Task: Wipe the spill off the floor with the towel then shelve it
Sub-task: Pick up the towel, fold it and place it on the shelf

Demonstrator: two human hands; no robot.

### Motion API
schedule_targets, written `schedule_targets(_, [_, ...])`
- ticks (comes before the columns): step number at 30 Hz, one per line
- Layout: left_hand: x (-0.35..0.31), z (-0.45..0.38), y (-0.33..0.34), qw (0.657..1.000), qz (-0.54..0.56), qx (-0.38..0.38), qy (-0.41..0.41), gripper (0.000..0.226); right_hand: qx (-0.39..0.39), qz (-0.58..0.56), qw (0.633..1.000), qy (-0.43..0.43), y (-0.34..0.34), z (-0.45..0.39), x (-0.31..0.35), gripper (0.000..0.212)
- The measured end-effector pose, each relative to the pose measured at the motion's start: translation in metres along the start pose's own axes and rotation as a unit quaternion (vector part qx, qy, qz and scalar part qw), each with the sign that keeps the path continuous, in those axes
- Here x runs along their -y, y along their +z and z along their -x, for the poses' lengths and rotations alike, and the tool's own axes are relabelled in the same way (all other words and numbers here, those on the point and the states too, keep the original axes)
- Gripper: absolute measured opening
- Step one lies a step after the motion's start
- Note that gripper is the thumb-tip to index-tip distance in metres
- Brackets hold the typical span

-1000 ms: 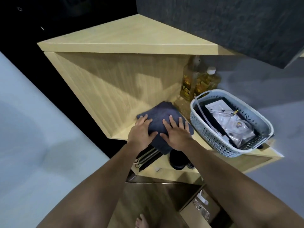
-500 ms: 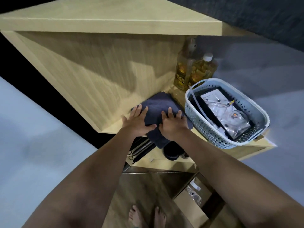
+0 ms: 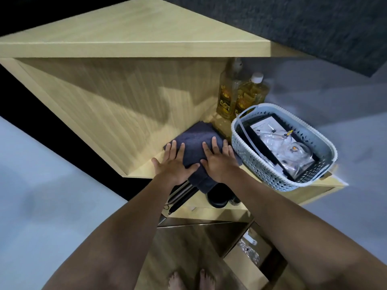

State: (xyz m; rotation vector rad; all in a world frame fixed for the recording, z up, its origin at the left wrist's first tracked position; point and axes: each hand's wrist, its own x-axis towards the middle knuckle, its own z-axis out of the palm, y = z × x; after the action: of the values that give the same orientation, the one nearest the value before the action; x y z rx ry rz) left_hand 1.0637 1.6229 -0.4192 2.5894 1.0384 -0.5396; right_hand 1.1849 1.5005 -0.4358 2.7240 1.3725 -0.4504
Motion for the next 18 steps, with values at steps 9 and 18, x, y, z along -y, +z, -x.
schedule_targets(9, [0.005, -0.003, -0.006, 0.999, -0.024, 0.026, -0.006, 0.104, -0.012, -0.032, 0.999, -0.029, 0.004, -0.004, -0.010, 0.065])
schedule_targets(18, [0.001, 0.006, 0.010, 0.999, 0.044, -0.014, -0.028, 0.112, -0.051, -0.039, 0.998, -0.001, -0.022, -0.033, 0.013, 0.075])
